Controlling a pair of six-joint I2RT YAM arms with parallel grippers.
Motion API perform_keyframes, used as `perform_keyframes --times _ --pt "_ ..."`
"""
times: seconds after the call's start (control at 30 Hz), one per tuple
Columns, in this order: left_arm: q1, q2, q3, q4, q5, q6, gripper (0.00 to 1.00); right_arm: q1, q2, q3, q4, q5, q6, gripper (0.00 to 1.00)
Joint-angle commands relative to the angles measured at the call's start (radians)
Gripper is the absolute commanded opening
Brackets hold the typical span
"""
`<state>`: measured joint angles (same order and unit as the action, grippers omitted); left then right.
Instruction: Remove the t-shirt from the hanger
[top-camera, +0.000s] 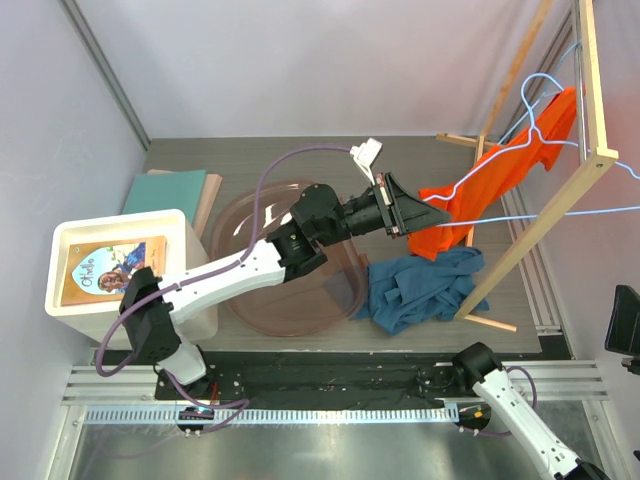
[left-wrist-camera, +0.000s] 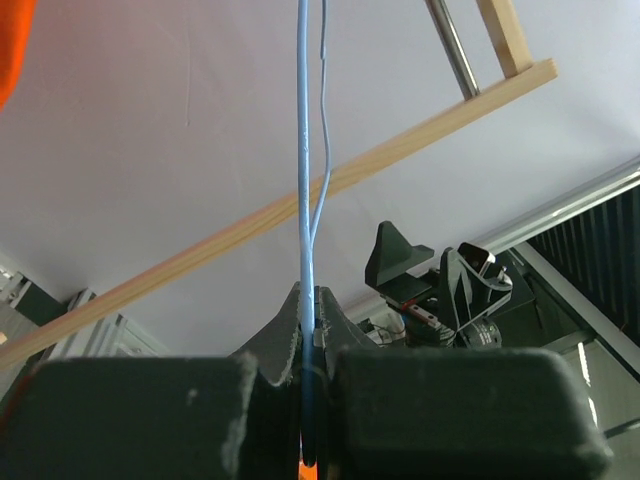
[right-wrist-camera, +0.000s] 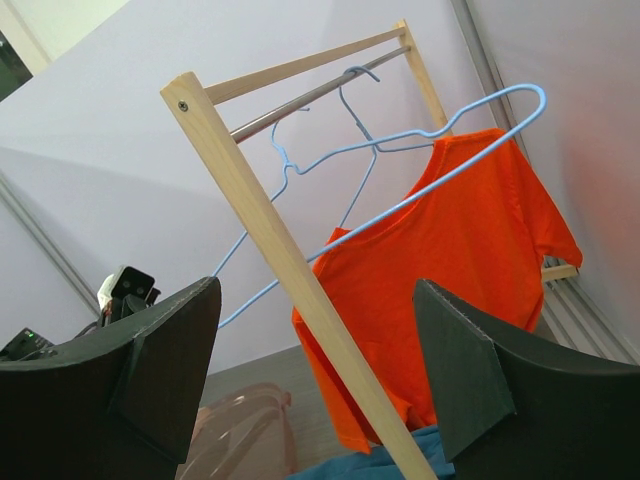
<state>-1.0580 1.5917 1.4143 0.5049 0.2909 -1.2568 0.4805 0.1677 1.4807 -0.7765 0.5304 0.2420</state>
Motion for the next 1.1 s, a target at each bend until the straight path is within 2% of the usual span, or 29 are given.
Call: perform_keyframes --times 0.0,0.2,0.27,0.37,0.57,0.8,1.07 --pt "-0.011 -0.049 0.000 0.057 0.103 0.007 0.00 0.001 -0.002 -0.007 0.019 -0.001 0.000 0.83" --pt "-0.011 -0.056 0.009 0.035 0.103 0.075 0.00 0.001 -0.002 -0.014 0.017 -0.003 0.003 0.83" --pt "-0.011 -0.068 0.020 0.023 0.099 0.178 0.00 0.001 -0.004 -0.014 0.017 0.000 0.002 0.83" --pt "-0.011 -0.076 0.078 -0.098 0.091 0.345 0.00 0.001 0.006 -0.011 0.019 0.000 0.002 0.83" --pt "-0.003 -0.098 0.097 -0.149 0.132 0.461 0.00 0.003 0.094 0.055 -0.033 -0.012 -0.004 0.83" --pt "0.004 -0.061 0.057 0.040 0.209 0.310 0.00 0.003 0.148 0.070 -0.044 0.017 0.033 0.83" --pt "0.004 -0.079 -0.025 0.020 0.122 0.192 0.00 0.003 0.190 0.107 -0.069 0.046 0.036 0.83"
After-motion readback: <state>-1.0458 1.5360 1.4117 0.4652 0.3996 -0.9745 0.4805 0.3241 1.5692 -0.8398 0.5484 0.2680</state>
